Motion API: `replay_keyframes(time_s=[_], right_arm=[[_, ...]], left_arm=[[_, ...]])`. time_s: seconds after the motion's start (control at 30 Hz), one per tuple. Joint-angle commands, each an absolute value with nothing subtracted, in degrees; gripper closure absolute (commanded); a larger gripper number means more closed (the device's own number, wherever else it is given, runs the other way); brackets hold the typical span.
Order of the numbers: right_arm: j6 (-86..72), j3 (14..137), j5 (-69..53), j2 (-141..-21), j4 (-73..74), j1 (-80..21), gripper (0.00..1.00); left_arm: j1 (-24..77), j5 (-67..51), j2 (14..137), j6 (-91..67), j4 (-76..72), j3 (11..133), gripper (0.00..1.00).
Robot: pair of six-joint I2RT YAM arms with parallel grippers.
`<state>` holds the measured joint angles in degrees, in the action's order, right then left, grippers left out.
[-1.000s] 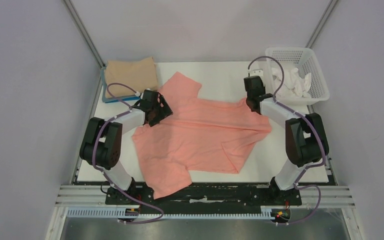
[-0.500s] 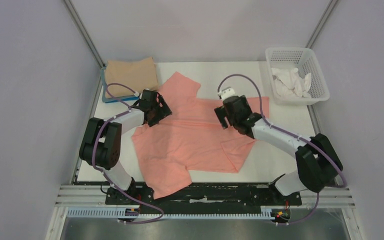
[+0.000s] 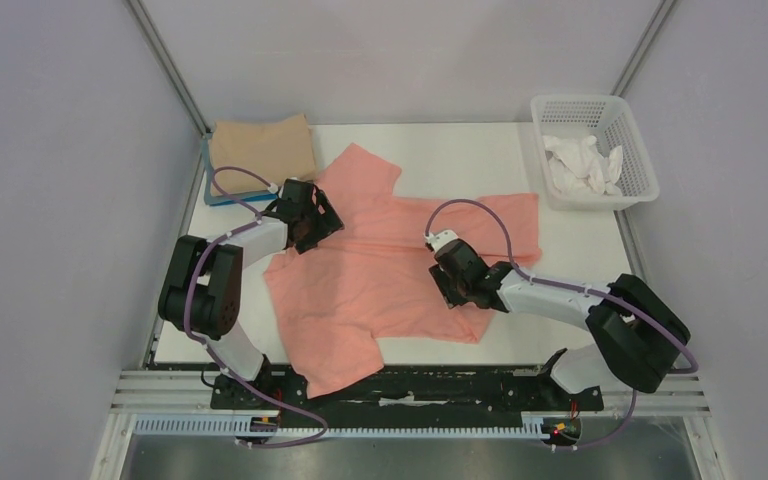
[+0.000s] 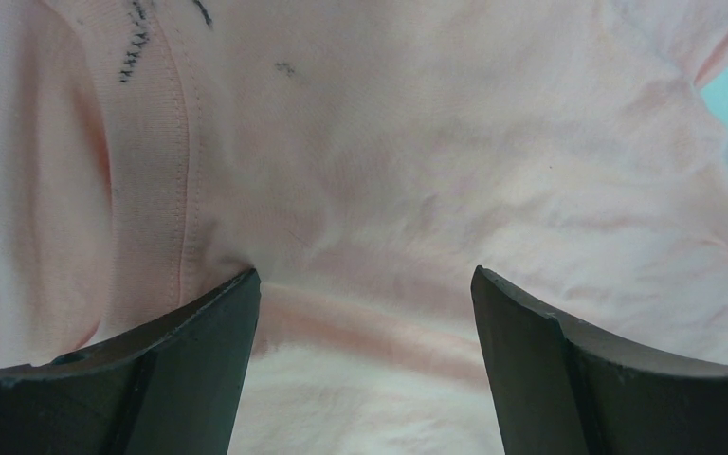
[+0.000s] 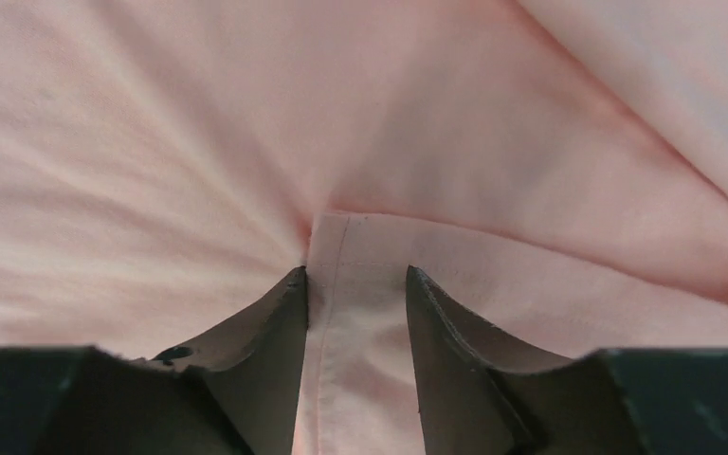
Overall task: Fold and stack the t-shirts
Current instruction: Flatten out the tshirt
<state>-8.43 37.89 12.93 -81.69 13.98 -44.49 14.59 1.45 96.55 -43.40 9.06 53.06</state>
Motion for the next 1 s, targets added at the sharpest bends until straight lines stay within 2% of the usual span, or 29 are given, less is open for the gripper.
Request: replay_keyframes(time_s=[0.0, 0.03, 0.23, 0.3, 0.5, 0.63, 0.67, 0.7, 0.73, 0.77, 0.87, 0.97], right_arm=[[-14.03, 36.62, 21.62, -79.94, 16.25, -44.34, 0.65], [-14.7, 36.2, 22.97, -78.47, 16.83, -44.23, 0.71], [-18.01, 32.42, 27.09, -67.99, 22.31, -42.01, 0.83], [-18.93, 30.41, 27.73, -64.55, 23.48, -40.47, 1.0], [-31.4, 23.93, 36.3, -50.52, 35.03, -29.81, 1.0], [-48.97, 21.68, 44.37, -34.93, 48.3, -28.39, 1.0], [-52.33, 22.02, 44.67, -31.69, 50.33, -28.56, 0.87], [-52.85, 22.27, 42.75, -27.88, 50.89, -28.56, 0.61], [-53.89, 22.53, 41.23, -24.65, 51.14, -28.52, 0.46], [-54.13, 22.9, 40.48, -21.2, 51.27, -28.56, 0.42], [-54.68, 25.32, 40.71, -13.85, 53.5, -28.57, 0.4], [-50.12, 27.11, 40.79, -11.27, 51.4, -28.56, 0.24]], left_arm=[[14.41, 2.53, 97.15, -41.52, 12.7, 51.48, 0.11], [14.35, 2.76, 97.3, -41.49, 12.82, 51.57, 0.11], [14.16, 4.43, 97.71, -41.66, 13.82, 51.97, 0.11], [13.91, 4.57, 97.89, -41.69, 14.17, 52.11, 0.11], [13.79, 4.25, 97.74, -42.01, 14.41, 52.03, 0.11], [13.8, 3.96, 96.72, -42.19, 14.94, 52.05, 0.11], [13.8, 3.93, 96.32, -42.32, 14.87, 52.03, 0.11], [13.8, 3.66, 95.79, -42.36, 14.85, 51.95, 0.11], [13.8, 3.14, 95.19, -42.36, 14.84, 51.94, 0.11], [13.8, 3.07, 94.69, -42.36, 14.94, 51.88, 0.11], [13.8, 3.32, 92.81, -42.36, 15.02, 51.34, 0.11], [13.8, 3.04, 91.54, -42.54, 14.94, 50.89, 0.11]])
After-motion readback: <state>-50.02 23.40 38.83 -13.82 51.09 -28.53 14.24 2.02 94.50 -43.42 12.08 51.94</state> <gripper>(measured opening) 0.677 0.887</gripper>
